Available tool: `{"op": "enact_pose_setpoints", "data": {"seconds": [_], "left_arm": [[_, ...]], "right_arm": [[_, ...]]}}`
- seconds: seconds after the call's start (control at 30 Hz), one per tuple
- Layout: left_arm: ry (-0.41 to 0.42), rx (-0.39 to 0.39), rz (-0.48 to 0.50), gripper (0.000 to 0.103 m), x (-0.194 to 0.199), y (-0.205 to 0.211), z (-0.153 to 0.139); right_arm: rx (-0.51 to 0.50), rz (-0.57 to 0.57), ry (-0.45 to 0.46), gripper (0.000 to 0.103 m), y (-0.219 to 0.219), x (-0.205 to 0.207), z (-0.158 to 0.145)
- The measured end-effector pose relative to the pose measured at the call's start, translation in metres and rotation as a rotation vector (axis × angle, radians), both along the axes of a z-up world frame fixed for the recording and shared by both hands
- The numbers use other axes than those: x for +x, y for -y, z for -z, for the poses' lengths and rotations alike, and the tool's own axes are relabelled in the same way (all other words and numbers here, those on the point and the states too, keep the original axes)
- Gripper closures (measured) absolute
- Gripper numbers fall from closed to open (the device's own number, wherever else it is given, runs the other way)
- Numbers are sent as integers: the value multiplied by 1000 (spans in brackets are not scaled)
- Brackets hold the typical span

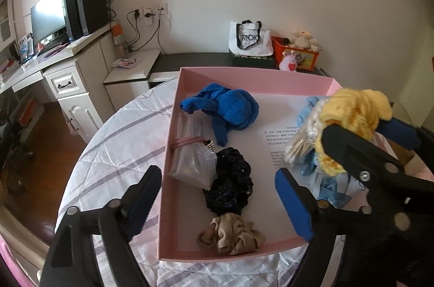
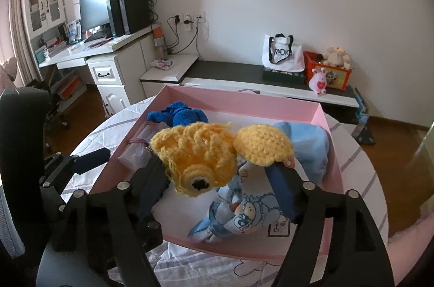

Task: Organize soft objects
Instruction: 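Carry both items over the pink tray and lower them inside, then open both tools to release the items into the tray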

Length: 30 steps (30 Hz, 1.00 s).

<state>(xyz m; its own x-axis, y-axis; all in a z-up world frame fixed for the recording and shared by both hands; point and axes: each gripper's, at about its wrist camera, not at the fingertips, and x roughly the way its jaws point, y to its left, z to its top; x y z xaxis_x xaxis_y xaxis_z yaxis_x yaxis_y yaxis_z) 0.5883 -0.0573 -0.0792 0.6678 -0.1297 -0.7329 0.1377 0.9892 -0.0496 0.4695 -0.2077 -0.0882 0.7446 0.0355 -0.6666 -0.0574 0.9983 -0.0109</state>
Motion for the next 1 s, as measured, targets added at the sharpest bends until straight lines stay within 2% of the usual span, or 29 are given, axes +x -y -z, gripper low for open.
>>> {"op": "enact_pose_setpoints", "data": {"seconds": [0.33,0.6,1.0], "left_arm": [[-1,-5,-9,15,-1,-1,-1],[17,-15,-23,10,-6,-5,-6],[32,-11,-44,8,-18,-7,-13]], "right_arm": [[10,28,3,17,8,-5,-2],[22,47,60,6,15,-19,-15],[21,56,117,3,15,-32,-35]]}}
